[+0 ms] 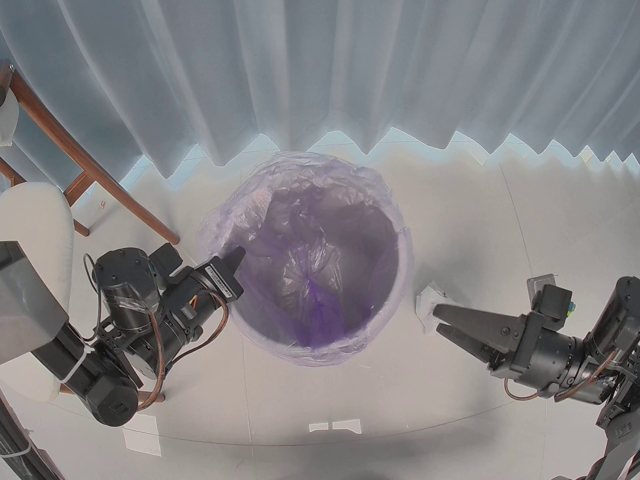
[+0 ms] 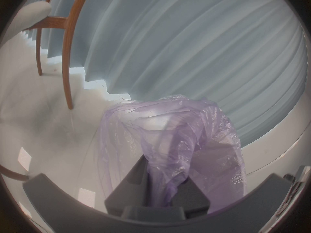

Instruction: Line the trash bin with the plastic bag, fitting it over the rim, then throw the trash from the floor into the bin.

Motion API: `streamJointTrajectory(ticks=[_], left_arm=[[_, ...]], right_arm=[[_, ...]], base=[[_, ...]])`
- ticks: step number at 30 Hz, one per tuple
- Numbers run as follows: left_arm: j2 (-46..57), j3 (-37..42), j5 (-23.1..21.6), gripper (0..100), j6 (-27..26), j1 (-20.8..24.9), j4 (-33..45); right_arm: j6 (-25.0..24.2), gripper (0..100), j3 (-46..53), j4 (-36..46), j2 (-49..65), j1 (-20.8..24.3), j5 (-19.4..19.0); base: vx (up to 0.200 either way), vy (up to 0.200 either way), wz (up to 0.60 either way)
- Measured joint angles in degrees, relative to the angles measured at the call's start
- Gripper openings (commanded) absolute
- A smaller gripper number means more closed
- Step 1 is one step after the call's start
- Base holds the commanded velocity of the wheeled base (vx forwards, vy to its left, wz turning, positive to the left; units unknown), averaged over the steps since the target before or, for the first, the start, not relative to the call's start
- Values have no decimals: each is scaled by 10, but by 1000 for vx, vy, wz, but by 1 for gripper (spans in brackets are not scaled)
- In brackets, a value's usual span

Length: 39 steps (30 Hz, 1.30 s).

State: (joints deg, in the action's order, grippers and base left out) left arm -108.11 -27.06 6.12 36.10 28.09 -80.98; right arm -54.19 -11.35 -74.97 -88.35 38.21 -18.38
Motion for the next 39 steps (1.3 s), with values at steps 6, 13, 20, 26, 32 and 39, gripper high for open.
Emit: streamJointTrajectory(ticks=[6,13,20,26,32,39], left_arm=[[-51,2,24,0,-22,1,-8],[-143,-5,28,0,-26,-9,-73],[-200,-22,27,0,-26,-25,-77],[-231,-37,26,0,-24,-36,-77],[-243,-40,27,0,-22,-43,-77],[-251,-41,27,0,-24,-44,-78]], right_arm=[[7,100,-45,34,1,8,40],[9,100,-52,37,1,12,40],[10,100,-50,38,-1,13,39],[25,100,-46,36,-7,13,40],[27,100,-45,36,-12,13,40],[27,100,-45,36,-14,14,40]], base=[[0,0,0],[0,0,0],[0,0,0],[0,0,0],[0,0,0],[0,0,0]])
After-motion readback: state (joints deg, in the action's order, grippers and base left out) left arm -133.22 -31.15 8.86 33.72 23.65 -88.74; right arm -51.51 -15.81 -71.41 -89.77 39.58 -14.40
